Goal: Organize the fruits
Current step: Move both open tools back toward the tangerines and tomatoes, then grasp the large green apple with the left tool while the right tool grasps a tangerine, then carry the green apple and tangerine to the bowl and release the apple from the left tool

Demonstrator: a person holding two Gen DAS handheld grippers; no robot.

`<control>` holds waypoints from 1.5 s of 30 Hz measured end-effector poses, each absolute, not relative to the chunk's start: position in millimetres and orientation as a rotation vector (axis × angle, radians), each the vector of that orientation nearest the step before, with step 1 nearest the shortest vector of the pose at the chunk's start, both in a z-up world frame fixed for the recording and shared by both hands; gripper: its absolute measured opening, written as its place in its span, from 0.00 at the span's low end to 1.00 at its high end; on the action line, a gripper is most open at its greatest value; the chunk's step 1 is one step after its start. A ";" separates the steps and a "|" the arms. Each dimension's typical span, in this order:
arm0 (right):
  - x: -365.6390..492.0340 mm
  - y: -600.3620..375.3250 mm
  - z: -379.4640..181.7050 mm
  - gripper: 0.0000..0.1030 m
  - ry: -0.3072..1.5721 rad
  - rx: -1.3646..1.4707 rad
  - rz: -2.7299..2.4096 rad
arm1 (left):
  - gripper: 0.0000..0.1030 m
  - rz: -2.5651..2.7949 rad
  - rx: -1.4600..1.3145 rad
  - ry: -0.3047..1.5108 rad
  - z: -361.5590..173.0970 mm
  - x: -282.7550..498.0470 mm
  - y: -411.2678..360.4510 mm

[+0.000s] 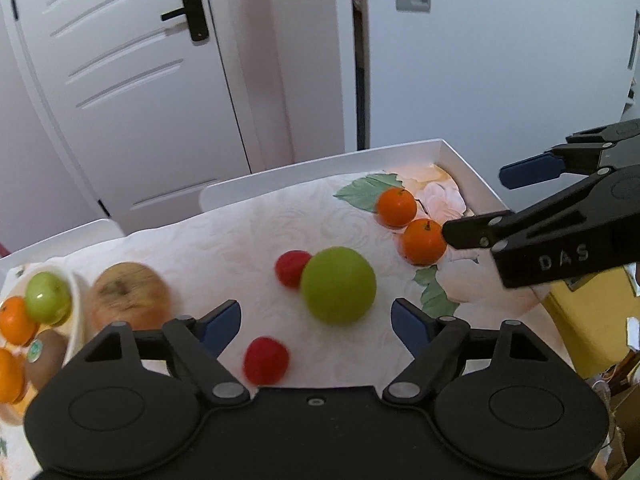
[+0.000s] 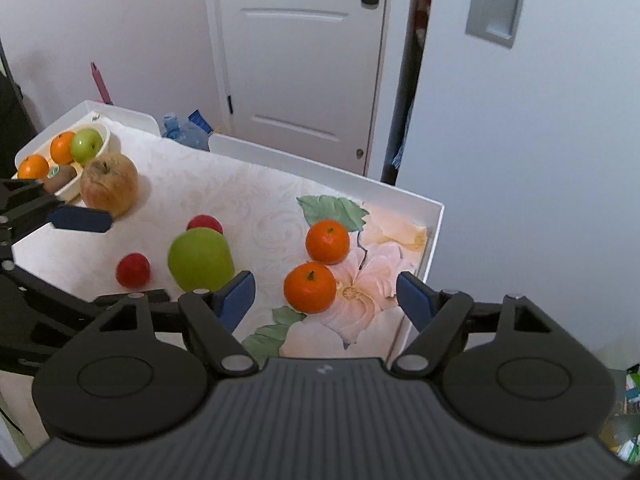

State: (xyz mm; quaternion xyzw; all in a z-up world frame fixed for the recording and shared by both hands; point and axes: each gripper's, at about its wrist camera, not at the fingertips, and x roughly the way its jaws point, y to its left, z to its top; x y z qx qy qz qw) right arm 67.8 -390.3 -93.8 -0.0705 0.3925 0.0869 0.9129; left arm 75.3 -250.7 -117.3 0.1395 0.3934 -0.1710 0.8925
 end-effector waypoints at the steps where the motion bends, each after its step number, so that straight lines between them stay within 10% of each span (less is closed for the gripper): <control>1: 70.2 -391.0 -97.7 0.87 0.812 -0.147 0.189 | 0.81 -0.357 0.296 0.819 -121.4 77.8 -252.7; 20: 99.3 -395.4 -135.0 0.71 0.869 -0.154 0.287 | 0.57 -0.328 0.358 0.859 -154.8 103.0 -280.6; 45: 101.9 -387.2 -141.2 0.52 0.870 -0.179 0.305 | 0.56 -0.352 0.340 0.837 -144.8 86.0 -268.2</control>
